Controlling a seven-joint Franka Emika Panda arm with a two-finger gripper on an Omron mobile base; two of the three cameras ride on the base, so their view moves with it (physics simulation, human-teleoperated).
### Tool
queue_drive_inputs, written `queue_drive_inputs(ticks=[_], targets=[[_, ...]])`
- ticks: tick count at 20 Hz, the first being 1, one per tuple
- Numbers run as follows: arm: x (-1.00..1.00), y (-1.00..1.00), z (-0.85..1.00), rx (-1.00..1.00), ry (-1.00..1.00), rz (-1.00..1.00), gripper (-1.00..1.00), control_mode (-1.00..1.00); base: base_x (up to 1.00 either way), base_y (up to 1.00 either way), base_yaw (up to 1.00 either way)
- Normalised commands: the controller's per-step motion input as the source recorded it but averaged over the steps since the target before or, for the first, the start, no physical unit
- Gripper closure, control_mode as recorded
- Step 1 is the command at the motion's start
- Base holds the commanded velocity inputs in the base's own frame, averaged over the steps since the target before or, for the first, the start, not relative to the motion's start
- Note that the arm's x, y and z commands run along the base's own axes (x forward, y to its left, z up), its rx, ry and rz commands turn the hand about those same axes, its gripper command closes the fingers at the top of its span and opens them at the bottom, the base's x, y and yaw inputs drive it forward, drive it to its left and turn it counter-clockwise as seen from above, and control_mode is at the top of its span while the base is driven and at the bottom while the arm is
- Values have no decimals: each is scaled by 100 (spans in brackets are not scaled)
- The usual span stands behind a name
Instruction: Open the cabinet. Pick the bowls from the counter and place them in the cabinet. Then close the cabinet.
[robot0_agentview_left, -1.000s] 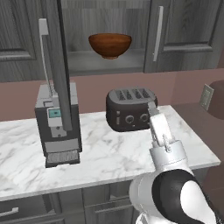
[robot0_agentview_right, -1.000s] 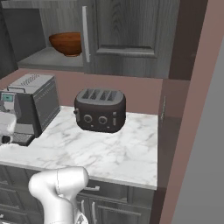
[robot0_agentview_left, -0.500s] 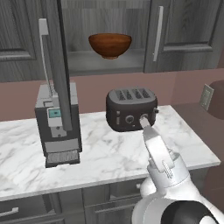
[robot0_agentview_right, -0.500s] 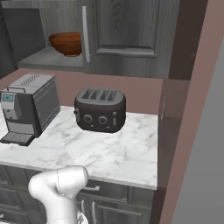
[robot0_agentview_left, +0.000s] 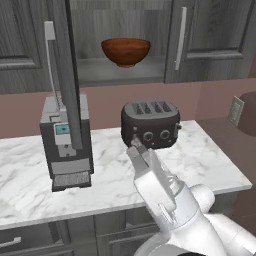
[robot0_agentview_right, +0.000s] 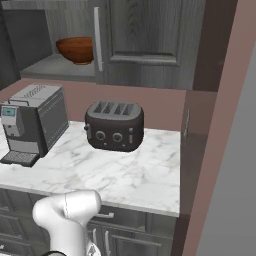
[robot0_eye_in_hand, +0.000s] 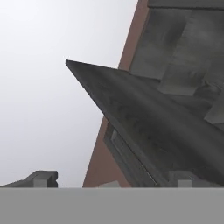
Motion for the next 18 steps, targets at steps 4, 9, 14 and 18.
queue_drive_inputs(ticks=[4,9,14,18], targets=[[-38,60,27,-6,6,0,-100,-100,0,0,0],[-24,62,17,-2,15,0,-100,-100,0,0,0],[-31,45,8,0,17,0,-100,-100,0,0,0],[-57,13,0,0,4,-7,-100,-100,0,0,0]])
